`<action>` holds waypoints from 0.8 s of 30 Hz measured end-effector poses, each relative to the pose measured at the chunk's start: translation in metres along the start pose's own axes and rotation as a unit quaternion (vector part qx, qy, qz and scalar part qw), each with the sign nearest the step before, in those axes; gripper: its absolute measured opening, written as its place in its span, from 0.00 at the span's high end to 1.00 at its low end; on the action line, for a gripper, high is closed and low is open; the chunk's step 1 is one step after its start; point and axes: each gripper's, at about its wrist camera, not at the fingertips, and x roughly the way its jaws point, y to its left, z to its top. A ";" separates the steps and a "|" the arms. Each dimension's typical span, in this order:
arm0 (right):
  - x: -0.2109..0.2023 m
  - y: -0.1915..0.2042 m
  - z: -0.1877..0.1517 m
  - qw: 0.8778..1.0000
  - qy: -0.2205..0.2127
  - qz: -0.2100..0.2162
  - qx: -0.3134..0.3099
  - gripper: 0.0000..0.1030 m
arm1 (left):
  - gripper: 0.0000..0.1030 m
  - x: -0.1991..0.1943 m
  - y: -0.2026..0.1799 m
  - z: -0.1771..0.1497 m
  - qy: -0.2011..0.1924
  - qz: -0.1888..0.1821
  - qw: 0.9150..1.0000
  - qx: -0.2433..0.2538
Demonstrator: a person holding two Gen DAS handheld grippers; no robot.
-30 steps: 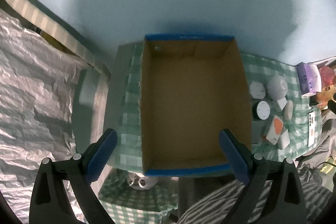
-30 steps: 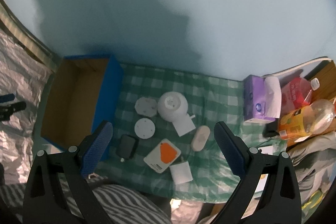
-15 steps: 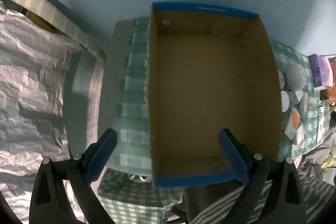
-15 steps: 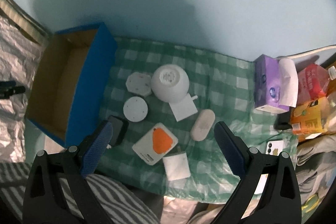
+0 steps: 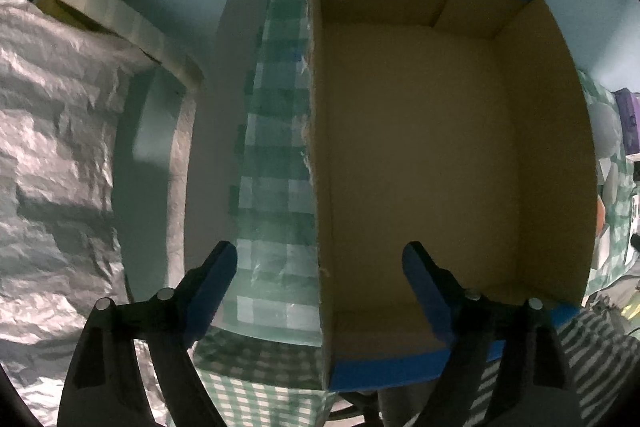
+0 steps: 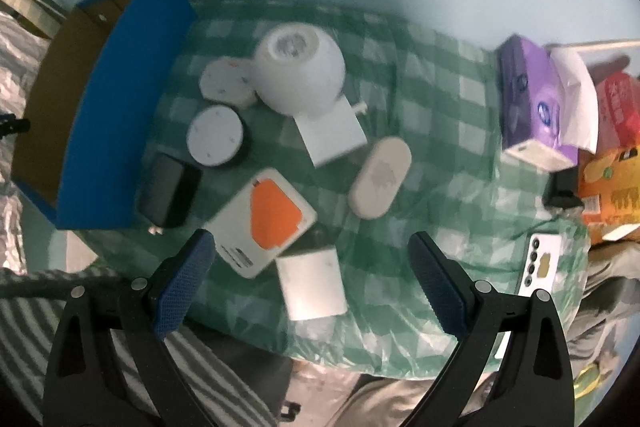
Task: Flip cup upside down
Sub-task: 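Clamp the cardboard box wall with the left tool while the right tool grasps the white square charger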
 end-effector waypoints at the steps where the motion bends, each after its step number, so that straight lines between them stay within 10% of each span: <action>1: 0.004 -0.001 -0.003 1.000 0.006 0.001 -0.003 0.05 | 0.18 0.003 0.000 -0.001 0.002 -0.001 1.000 0.001; 24: 0.085 0.008 -0.040 0.995 0.086 -0.013 -0.041 0.38 | 0.21 0.019 0.006 -0.005 0.017 -0.023 1.000 -0.008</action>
